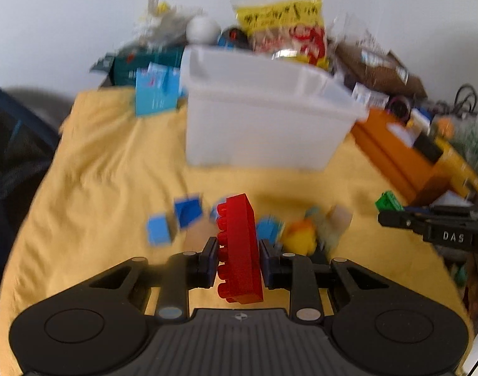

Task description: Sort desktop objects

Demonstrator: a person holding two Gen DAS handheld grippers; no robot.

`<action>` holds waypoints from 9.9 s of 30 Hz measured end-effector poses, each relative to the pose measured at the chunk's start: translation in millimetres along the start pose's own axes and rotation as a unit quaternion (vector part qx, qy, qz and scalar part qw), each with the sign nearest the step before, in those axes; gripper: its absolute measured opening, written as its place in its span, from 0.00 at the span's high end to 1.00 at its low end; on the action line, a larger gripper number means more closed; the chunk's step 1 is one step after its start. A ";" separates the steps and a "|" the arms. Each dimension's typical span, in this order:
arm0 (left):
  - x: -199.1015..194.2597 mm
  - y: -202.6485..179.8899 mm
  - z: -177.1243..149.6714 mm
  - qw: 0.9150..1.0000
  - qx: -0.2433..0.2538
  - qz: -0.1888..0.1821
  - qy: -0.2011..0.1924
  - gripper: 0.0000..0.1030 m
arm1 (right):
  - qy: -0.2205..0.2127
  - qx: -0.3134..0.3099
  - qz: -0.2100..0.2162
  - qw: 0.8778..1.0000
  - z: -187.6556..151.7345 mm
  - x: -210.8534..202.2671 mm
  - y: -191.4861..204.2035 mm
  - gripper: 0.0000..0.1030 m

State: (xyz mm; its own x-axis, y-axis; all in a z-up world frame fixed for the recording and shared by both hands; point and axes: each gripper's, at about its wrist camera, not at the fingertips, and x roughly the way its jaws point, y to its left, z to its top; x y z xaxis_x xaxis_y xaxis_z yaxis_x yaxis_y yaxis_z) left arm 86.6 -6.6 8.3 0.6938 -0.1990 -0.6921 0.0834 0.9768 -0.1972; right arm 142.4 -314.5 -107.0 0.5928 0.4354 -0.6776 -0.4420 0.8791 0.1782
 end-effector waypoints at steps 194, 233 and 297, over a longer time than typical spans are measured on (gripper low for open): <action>14.8 -17.4 94.7 0.999 0.020 -0.009 -0.026 0.74 | -0.040 0.041 0.016 0.998 83.8 -7.1 -15.6 0.72; 80.8 -13.5 212.3 0.998 0.041 0.041 0.027 0.74 | 0.001 0.021 0.003 1.000 212.0 48.2 -34.2 0.72; 22.6 7.9 18.6 0.999 0.035 -0.001 -0.017 0.68 | 0.037 -0.005 0.021 0.999 4.0 21.8 3.0 0.68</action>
State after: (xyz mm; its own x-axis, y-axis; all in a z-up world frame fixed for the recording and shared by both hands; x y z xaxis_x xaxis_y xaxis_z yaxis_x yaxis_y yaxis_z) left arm 116.3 -1.9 3.9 0.7174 -0.2002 -0.6672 0.1344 0.9796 -0.1494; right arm 156.6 -301.6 -118.3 0.5230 0.4557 -0.7203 -0.4726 0.8583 0.1998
